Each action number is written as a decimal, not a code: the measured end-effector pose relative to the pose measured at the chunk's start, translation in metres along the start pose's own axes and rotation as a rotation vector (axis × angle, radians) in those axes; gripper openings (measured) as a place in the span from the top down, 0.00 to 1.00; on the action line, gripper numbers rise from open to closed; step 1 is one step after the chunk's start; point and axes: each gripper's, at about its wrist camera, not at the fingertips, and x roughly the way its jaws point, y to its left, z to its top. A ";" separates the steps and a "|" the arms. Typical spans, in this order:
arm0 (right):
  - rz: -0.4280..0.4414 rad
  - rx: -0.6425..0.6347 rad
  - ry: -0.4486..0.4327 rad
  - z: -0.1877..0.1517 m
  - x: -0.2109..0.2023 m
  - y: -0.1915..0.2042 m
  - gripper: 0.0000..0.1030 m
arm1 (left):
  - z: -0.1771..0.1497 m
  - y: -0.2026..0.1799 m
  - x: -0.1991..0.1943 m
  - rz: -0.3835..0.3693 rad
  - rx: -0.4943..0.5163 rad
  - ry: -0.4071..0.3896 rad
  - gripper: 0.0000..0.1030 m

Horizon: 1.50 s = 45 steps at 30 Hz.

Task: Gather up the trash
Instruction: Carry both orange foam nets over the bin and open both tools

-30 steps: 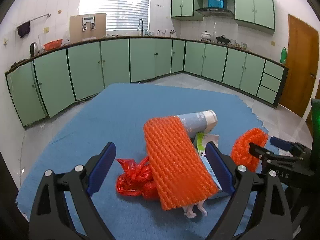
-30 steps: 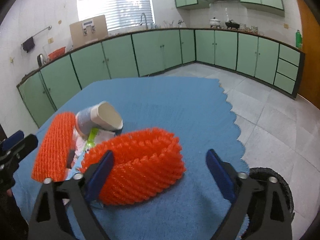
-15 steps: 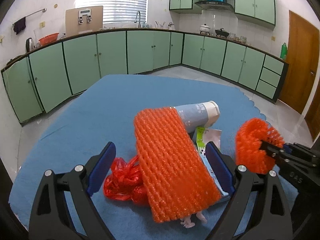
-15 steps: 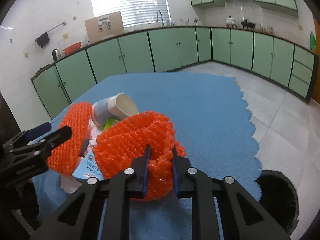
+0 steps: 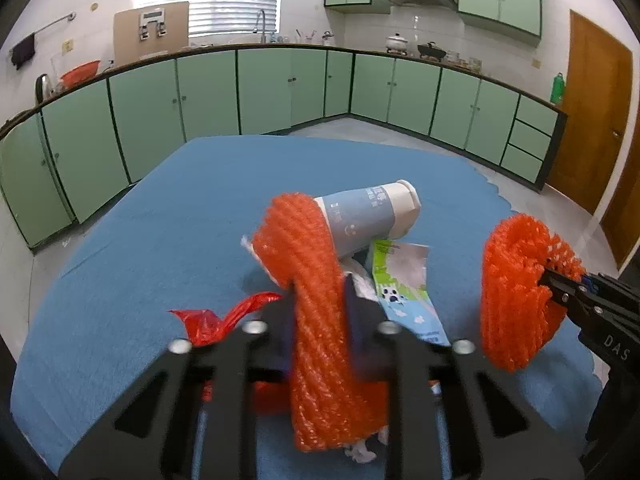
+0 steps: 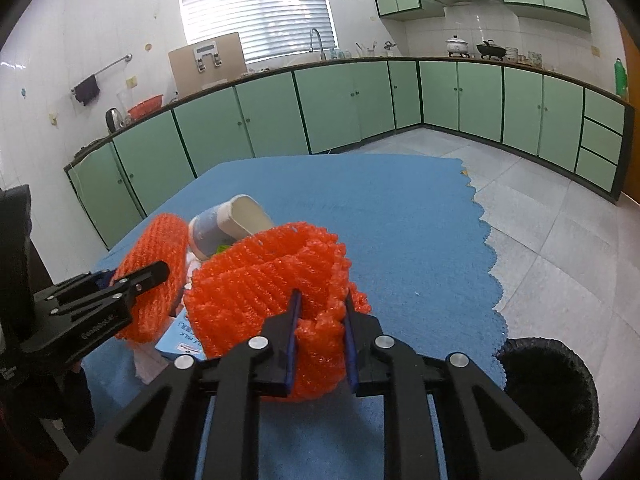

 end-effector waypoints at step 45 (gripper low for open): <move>-0.095 0.058 -0.150 -0.003 -0.135 -0.044 0.82 | -0.021 -0.121 -0.105 -0.193 0.081 -0.153 0.89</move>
